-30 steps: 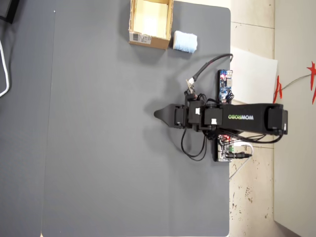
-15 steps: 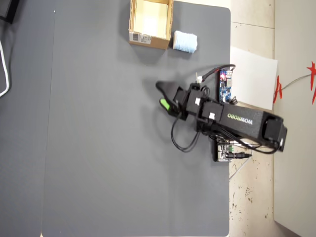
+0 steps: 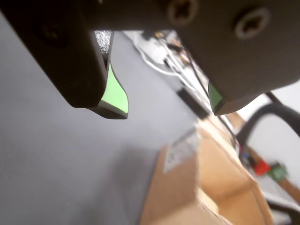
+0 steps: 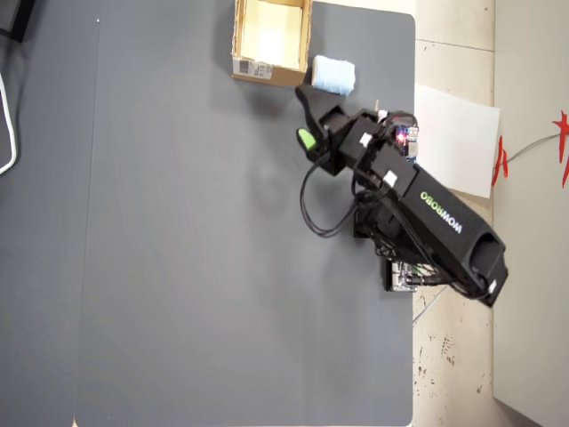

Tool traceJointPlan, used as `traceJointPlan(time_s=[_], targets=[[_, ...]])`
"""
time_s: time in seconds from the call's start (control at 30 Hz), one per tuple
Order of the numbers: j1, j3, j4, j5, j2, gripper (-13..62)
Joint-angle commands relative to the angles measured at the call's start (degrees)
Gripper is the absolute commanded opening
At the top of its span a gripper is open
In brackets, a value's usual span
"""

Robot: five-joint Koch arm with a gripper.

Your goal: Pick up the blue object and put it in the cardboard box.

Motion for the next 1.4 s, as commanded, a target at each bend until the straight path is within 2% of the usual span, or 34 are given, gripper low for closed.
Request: traceJointPlan(time_s=[0.0, 0.3, 0.63, 1.37], targets=[[1.32, -5.45, 0.18, -1.23, 0.18, 33.8], [10.11, -12.22, 10.20, -1.67, -8.09, 33.5], [19.60, -16.96, 12.39, -0.97, -18.54, 33.4], [29.00, -14.85, -2.72, 8.53, -40.17, 33.5]])
